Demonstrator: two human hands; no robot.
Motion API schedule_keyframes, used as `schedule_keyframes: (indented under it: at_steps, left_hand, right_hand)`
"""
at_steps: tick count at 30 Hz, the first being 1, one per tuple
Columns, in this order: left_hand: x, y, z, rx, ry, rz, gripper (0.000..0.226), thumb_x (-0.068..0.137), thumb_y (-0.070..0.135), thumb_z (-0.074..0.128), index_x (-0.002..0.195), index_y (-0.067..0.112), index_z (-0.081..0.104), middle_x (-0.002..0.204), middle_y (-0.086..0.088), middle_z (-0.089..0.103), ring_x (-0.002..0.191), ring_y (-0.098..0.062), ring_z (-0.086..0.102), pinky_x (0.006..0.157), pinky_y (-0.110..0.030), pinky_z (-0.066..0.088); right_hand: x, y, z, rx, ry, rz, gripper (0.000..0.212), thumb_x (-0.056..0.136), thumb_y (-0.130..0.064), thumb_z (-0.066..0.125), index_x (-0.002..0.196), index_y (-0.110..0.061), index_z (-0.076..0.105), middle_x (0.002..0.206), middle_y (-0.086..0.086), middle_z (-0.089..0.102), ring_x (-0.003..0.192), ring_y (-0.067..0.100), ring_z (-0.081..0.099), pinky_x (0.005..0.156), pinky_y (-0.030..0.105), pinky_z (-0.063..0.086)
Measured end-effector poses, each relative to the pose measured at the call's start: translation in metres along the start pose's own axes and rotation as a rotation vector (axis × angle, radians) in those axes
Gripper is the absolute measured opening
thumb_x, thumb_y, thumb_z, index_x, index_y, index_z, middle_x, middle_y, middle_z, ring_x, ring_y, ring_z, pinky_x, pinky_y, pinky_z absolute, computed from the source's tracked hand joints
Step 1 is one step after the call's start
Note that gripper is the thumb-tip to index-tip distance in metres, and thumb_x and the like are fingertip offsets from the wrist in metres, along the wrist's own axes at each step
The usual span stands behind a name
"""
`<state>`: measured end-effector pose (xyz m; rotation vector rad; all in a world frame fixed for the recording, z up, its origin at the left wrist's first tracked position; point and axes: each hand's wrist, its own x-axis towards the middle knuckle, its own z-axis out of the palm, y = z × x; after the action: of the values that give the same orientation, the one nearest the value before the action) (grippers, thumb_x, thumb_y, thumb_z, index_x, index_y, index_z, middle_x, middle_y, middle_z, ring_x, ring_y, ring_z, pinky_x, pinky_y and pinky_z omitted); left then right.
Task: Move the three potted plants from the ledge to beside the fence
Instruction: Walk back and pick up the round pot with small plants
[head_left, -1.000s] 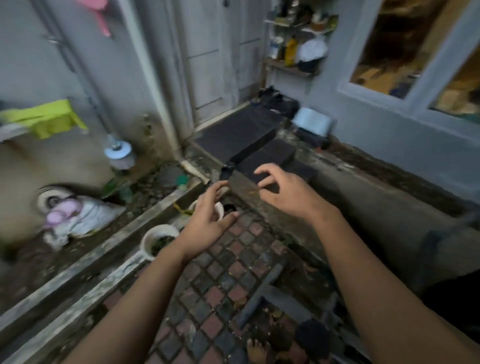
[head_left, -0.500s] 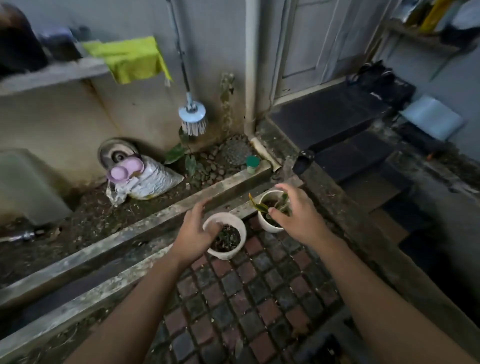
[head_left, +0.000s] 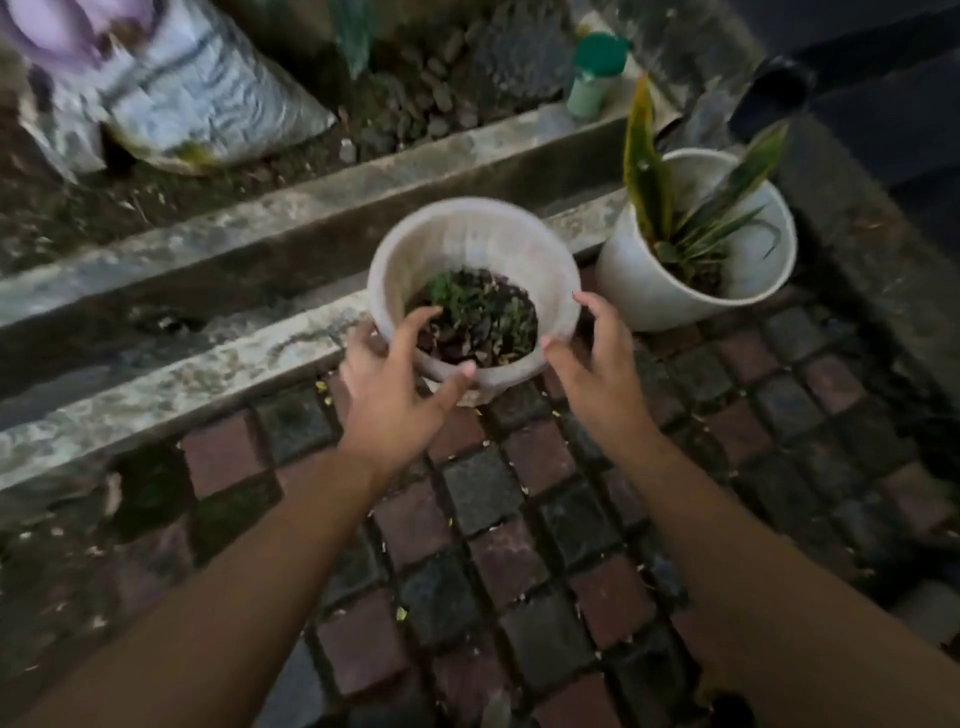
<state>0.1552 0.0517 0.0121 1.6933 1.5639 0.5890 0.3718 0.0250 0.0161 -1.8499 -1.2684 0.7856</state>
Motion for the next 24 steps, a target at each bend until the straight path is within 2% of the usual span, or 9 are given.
schedule_keyframes:
  at_steps: [4, 8, 10, 12, 16, 18, 20, 22, 24]
  left_hand:
    - [0.015, -0.045, 0.043, -0.228, 0.214, 0.137, 0.03, 0.085, 0.067, 0.068, 0.105, 0.052, 0.052, 0.126, -0.008, 0.055, 0.124, -0.031, 0.051, 0.108, -0.053, 0.046]
    - [0.029, -0.059, 0.061, -0.417, 0.315, 0.321, 0.033, 0.088, 0.074, 0.063, 0.101, 0.047, 0.05, 0.098, -0.008, 0.05, 0.084, -0.031, 0.048, 0.077, -0.047, 0.043]
    - [0.032, -0.063, 0.064, -0.461, 0.333, 0.397, 0.037, 0.087, 0.071, 0.066, 0.102, 0.04, 0.051, 0.097, -0.006, 0.048, 0.083, -0.022, 0.047, 0.074, -0.04, 0.041]
    - [0.034, -0.068, 0.061, -0.512, 0.31, 0.428, 0.037, 0.084, 0.062, 0.075, 0.102, 0.039, 0.053, 0.094, -0.004, 0.048, 0.079, -0.015, 0.047, 0.071, -0.031, 0.04]
    - [0.04, -0.062, 0.058, -0.45, 0.33, 0.499, 0.028, 0.076, 0.051, 0.082, 0.093, 0.05, 0.061, 0.101, -0.028, 0.053, 0.091, -0.024, 0.053, 0.077, -0.025, 0.044]
    - [0.037, -0.056, 0.068, -0.428, 0.396, 0.491, 0.026, 0.073, 0.052, 0.082, 0.089, 0.056, 0.061, 0.11, -0.029, 0.053, 0.096, -0.018, 0.055, 0.077, -0.018, 0.046]
    - [0.029, -0.045, 0.079, -0.41, 0.401, 0.436, 0.035, 0.067, 0.055, 0.082, 0.091, 0.049, 0.057, 0.115, -0.019, 0.049, 0.102, -0.015, 0.053, 0.082, -0.026, 0.049]
    - [0.023, -0.038, 0.085, -0.372, 0.386, 0.373, 0.044, 0.064, 0.057, 0.081, 0.094, 0.044, 0.052, 0.117, -0.017, 0.049, 0.111, -0.028, 0.053, 0.088, -0.034, 0.049]
    - [0.021, -0.037, 0.086, -0.395, 0.368, 0.344, 0.046, 0.065, 0.055, 0.083, 0.096, 0.042, 0.051, 0.117, -0.02, 0.054, 0.114, -0.043, 0.053, 0.094, -0.054, 0.051]
  right_hand:
    - [0.007, 0.042, 0.049, 0.275, 0.044, -0.085, 0.062, 0.09, -0.048, 0.055, 0.148, -0.035, 0.035, 0.155, -0.001, 0.043, 0.139, 0.011, 0.046, 0.114, 0.03, 0.042]
    - [0.016, 0.056, 0.07, 0.464, 0.116, -0.177, 0.054, 0.093, -0.04, 0.054, 0.142, -0.04, 0.031, 0.138, -0.028, 0.047, 0.122, -0.017, 0.052, 0.095, 0.005, 0.044]
    - [0.021, 0.067, 0.071, 0.507, 0.069, -0.23, 0.054, 0.095, -0.042, 0.056, 0.142, -0.048, 0.03, 0.136, -0.043, 0.049, 0.126, -0.016, 0.052, 0.099, 0.01, 0.047]
    - [0.025, 0.073, 0.068, 0.572, -0.007, -0.238, 0.057, 0.091, -0.049, 0.061, 0.139, -0.062, 0.033, 0.136, -0.048, 0.047, 0.132, -0.007, 0.053, 0.106, 0.032, 0.052]
    - [0.048, 0.078, 0.062, 0.659, -0.002, -0.248, 0.063, 0.079, -0.038, 0.065, 0.136, -0.058, 0.046, 0.152, -0.01, 0.046, 0.138, 0.02, 0.051, 0.11, 0.062, 0.048]
    - [0.06, 0.076, 0.061, 0.708, 0.014, -0.274, 0.059, 0.077, -0.035, 0.062, 0.131, -0.057, 0.053, 0.154, 0.003, 0.046, 0.139, 0.027, 0.049, 0.113, 0.065, 0.044]
    - [0.066, 0.073, 0.057, 0.74, 0.002, -0.272, 0.055, 0.076, -0.036, 0.06, 0.124, -0.062, 0.057, 0.154, 0.003, 0.047, 0.139, 0.023, 0.049, 0.117, 0.062, 0.041]
    - [0.065, 0.068, 0.05, 0.769, -0.024, -0.248, 0.054, 0.078, -0.039, 0.06, 0.125, -0.064, 0.054, 0.157, 0.002, 0.046, 0.141, 0.02, 0.048, 0.12, 0.057, 0.038]
    - [0.061, 0.069, 0.049, 0.821, -0.061, -0.208, 0.058, 0.082, -0.045, 0.063, 0.135, -0.061, 0.046, 0.162, 0.0, 0.042, 0.144, 0.017, 0.046, 0.123, 0.052, 0.037]
